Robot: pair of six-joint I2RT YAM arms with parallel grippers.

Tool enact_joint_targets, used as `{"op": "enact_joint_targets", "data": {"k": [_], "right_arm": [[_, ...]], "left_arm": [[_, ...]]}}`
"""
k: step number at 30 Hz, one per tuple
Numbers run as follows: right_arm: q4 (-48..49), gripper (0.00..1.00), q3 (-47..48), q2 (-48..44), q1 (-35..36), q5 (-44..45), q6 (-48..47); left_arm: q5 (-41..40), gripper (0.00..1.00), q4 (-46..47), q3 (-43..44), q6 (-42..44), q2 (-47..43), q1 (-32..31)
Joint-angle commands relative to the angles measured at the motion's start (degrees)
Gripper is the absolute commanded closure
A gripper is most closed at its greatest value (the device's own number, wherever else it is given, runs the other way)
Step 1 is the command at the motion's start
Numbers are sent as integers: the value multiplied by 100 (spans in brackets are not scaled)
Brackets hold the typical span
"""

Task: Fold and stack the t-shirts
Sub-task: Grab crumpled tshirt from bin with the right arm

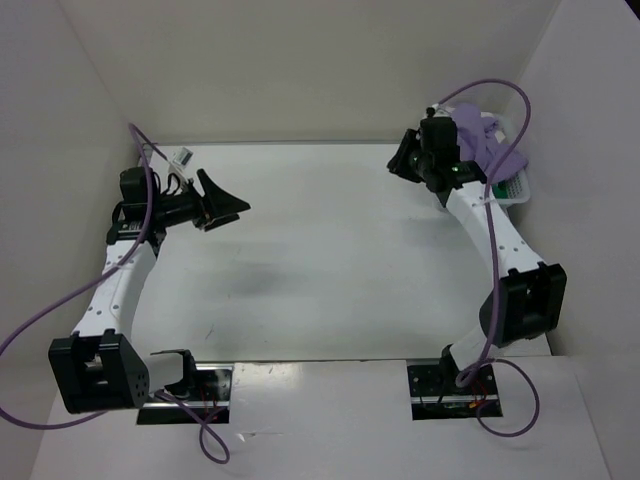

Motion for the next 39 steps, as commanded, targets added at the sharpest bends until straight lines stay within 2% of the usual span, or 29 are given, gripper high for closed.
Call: {"op": "enact_joint_targets", "data": {"k": [1, 3, 4, 6, 7, 8, 10, 11, 13, 14, 15, 16, 17, 18, 21, 25, 28, 29, 32, 33, 35, 38, 39], "right_arm": [[-70, 67, 895, 647, -513, 1013, -62], [-70, 77, 1228, 893, -872, 1092, -8], [-70, 85, 1361, 1156, -979, 1171, -8], [-148, 92, 1807, 1464, -1260, 1329, -8], [-149, 100, 1958, 1788, -1322, 1608, -8], [-149, 100, 2090, 1939, -1384, 1689, -8], [-219, 100, 2530, 2403, -1611, 1690, -79], [-289, 96, 2818, 2546, -1682, 1690, -131], [-290, 82, 3049, 2957, -1867, 1690, -132], [-290, 66, 3320, 3108, -1920, 1542, -192], [-420, 60, 3496, 3275, -1973, 1445, -193], [-500, 55, 3689, 3451, -2025, 1383, -193], [-579, 44, 4066, 3774, -2026, 1383, -193], [-640, 40, 4252, 3917, -2026, 1383, -254], [-825, 32, 4833, 4409, -2026, 1707, -315], [-1045, 32, 5605, 5024, -2026, 1928, -439], [-1098, 32, 5826, 5350, -2026, 1928, -509], [-1098, 35, 5827, 5412, -2026, 1928, -509], [-1098, 51, 6011, 5640, -2026, 1928, -509], [-1150, 65, 6064, 5641, -2026, 1875, -509], [-1151, 74, 6196, 5641, -2026, 1823, -457], [-1151, 97, 6372, 5545, -2026, 1822, -404], [-1203, 99, 6433, 5387, -2026, 1822, -404]], "left_arm": [[-62, 15, 46, -71, 166, -299, -103], [-221, 28, -15, -125, 288, -406, -243], [-300, 43, -94, -125, 341, -458, -304], [-580, 61, -384, -125, 569, -529, -419], [-660, 71, -489, -72, 570, -590, -489], [-739, 85, -542, -72, 622, -591, -490], [-915, 94, -604, -20, 623, -670, -551], [-985, 97, -657, -19, 623, -722, -551], [-1038, 95, -710, -19, 675, -784, -604], [-1039, 92, -762, -89, 675, -784, -604], [-1039, 76, -763, -89, 675, -784, -656], [-978, 68, -763, -150, 675, -784, -657], [-977, 62, -763, -151, 675, -784, -657], [-977, 58, -763, -151, 675, -784, -726], [-977, 54, -833, -151, 737, -731, -788], [-1030, 52, -886, -212, 860, -555, -894], [-1030, 51, -886, -152, 860, -424, -894], [-1030, 51, -886, -151, 860, -354, -894], [-1030, 51, -886, -98, 913, -292, -894], [-1030, 51, -886, -98, 913, -292, -894], [-1030, 51, -886, -46, 913, -239, -894], [-1030, 51, -886, 24, 913, -239, -894], [-1030, 51, -938, 25, 913, -239, -842]]}}
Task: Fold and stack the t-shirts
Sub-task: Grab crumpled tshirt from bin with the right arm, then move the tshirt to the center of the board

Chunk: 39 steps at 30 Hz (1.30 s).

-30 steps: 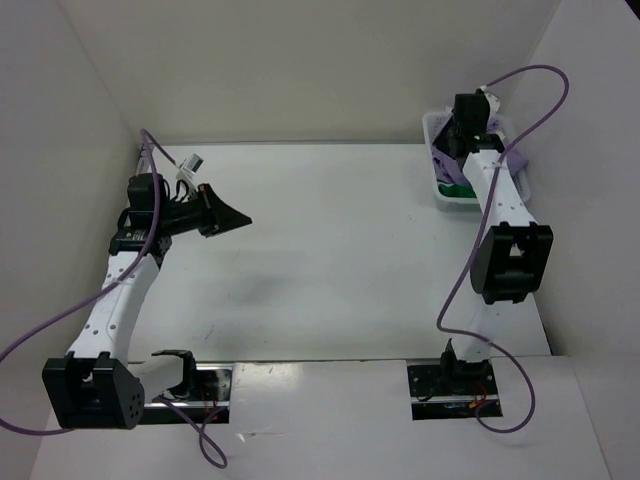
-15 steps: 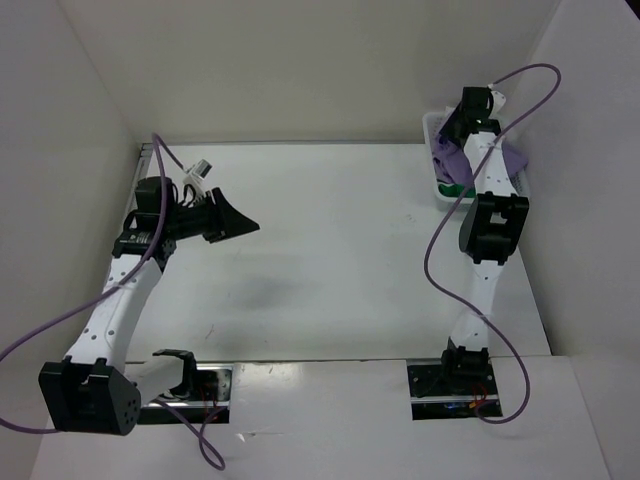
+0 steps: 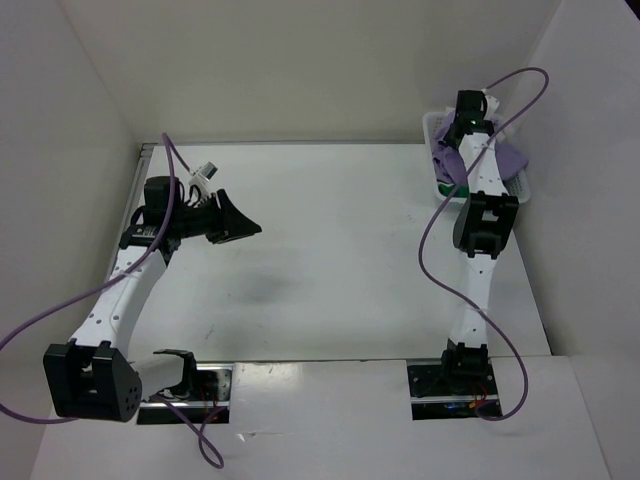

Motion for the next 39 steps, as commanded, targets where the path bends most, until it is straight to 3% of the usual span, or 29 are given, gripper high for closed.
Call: {"op": "enact_joint_targets", "data": {"k": [1, 6, 10, 11, 15, 20, 23, 26, 29, 32, 34, 35, 38, 39], "right_arm": [[-36, 99, 539, -421, 24, 63, 88], [-89, 99, 399, -1474, 24, -332, 202], [584, 99, -891, -3082, 86, -1122, 413], [666, 99, -1050, -3694, 260, -1272, 500], [1017, 99, -1482, -4752, 972, -2377, 756], [1842, 99, -948, -5019, 1789, -4258, 1579], [2248, 99, -70, -4948, 1791, -5120, 1994], [2362, 99, -145, -4896, 1713, -5253, 2048], [2871, 99, -1539, -5194, 1537, -5552, 2084], [3626, 99, -4222, -5510, 1264, -5797, 1969], [4650, 99, -5301, -5572, 932, -6062, 2247], [4892, 99, -6445, -5512, 877, -5794, 2120], [4789, 97, -7001, -5204, 727, -5363, 1900], [4319, 94, -7002, -5082, 658, -5047, 1899]], "left_arm": [[32, 50, 23, 226, 161, 10, 42], [84, 45, 216, 288, 11, 10, 95], [164, 35, 472, 419, -279, 62, 95], [164, 34, 550, 420, -374, 63, 95], [-169, 31, 551, 542, -638, 124, 147], [-521, 29, 656, 490, -1051, 239, 332], [-592, 29, 709, 262, -1323, 291, 629], [-592, 29, 709, 182, -1377, 186, 1095], [-653, 28, 542, 244, -1377, 186, 1307], [-732, 28, 402, 357, -1325, 186, 1439], [-794, 28, 401, 358, -1325, 186, 1501], [-794, 28, 401, 506, -1264, 325, 1553], [-995, 28, 227, 691, -1011, 493, 1606], [-1248, 28, 17, 883, -921, 546, 1606]]}}
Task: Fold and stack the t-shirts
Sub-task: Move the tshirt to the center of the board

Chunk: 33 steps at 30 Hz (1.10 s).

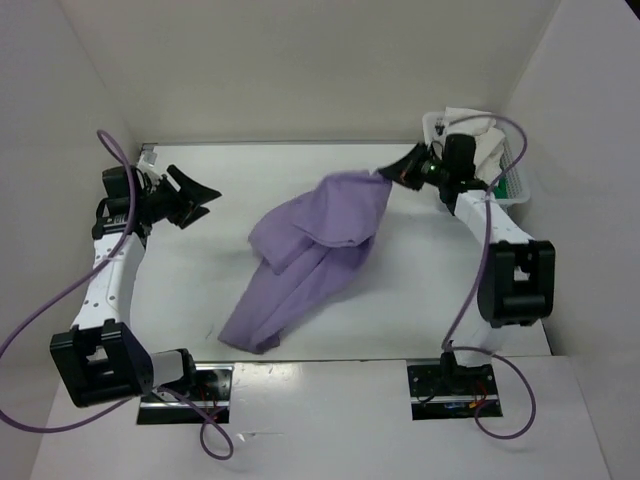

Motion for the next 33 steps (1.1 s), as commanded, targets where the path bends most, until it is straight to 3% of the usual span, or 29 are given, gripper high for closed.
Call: {"op": "enact_joint_targets", "data": {"k": [1, 2, 4, 5, 8, 10, 14, 16, 20, 21, 22, 25, 33], "right_arm": [[-99, 92, -233, 280, -267, 775, -234], [-747, 79, -137, 343, -268, 1413, -357], [-1103, 62, 40, 344, -268, 1805, -507], [-1200, 48, 40, 257, -268, 2007, -560], [-1692, 39, 40, -137, -6, 2638, -806], [-2053, 42, 40, -271, 293, 2974, -1069], [-2537, 87, 40, -80, 1646, 3606, -1395], [-2616, 94, 40, 210, 2085, 3679, -1570], [-2959, 88, 803, 1309, 3141, 4064, -1756], [-2959, 73, 909, 1450, 3255, 4231, -1756], [-2959, 66, 1015, 1590, 3343, 4311, -1756], [-2898, 55, 1558, 2135, 3616, 4398, -1808], [-3004, 51, 1956, 2849, 3863, 5199, -1870]], "left_arm": [[-492, 28, -315, 564, 367, 209, 81], [-615, 28, -464, 564, 542, 210, -6], [-1229, 28, -623, 564, 718, 210, -217], [-1397, 28, -789, 451, 806, 140, -323], [-1732, 26, -1210, 48, 1009, 8, -718], [-1785, 24, -1414, -225, 1070, 8, -772], [-1847, 24, -1722, -989, 983, -168, -965], [-1847, 24, -1722, -1192, 826, -220, -1018], [-1839, 24, -1722, -1404, 570, -221, -1080], [-1838, 24, -1722, -1500, 518, -221, -1080], [-1751, 24, -1653, -1571, 395, -168, -1080], [-1898, 24, -1460, -1939, 149, -168, -1080], [-2136, 32, -739, -2248, -81, 516, -1080]]}}
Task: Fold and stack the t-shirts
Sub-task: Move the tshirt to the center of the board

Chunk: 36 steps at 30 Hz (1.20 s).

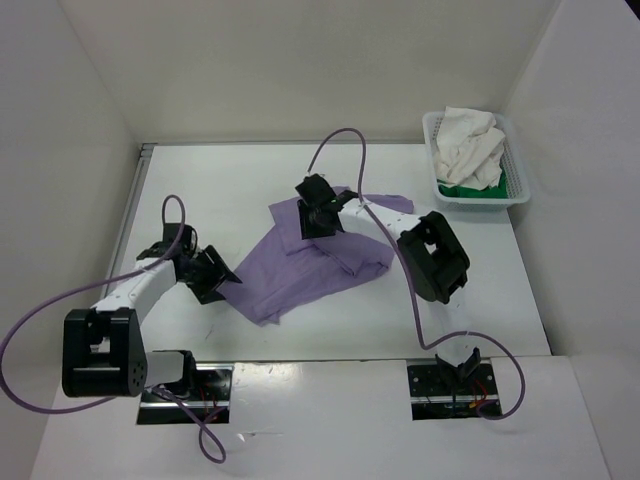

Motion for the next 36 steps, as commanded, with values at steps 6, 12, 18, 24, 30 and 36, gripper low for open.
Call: {"op": "enact_joint_targets", "data": {"k": [6, 12, 18, 24, 30, 36], "right_arm": [[-55, 51, 580, 457, 73, 750, -159], [-116, 51, 975, 686, 126, 688, -211], [-283, 78, 1248, 941, 126, 925, -211], [-406, 94, 1153, 354, 126, 1093, -159], [22, 99, 258, -596, -58, 602, 43], [16, 65, 562, -106, -59, 232, 43]], "left_arm": [[-400, 39, 828, -41, -221, 817, -19], [-453, 43, 1127, 64, -221, 1335, -72], [-453, 76, 1321, 407, -221, 1810, -72], [-760, 97, 1426, 1224, -273, 2311, -72], [-761, 100, 1531, 2305, -440, 2873, -72], [-761, 100, 1532, 2377, -441, 2997, -72]]}}
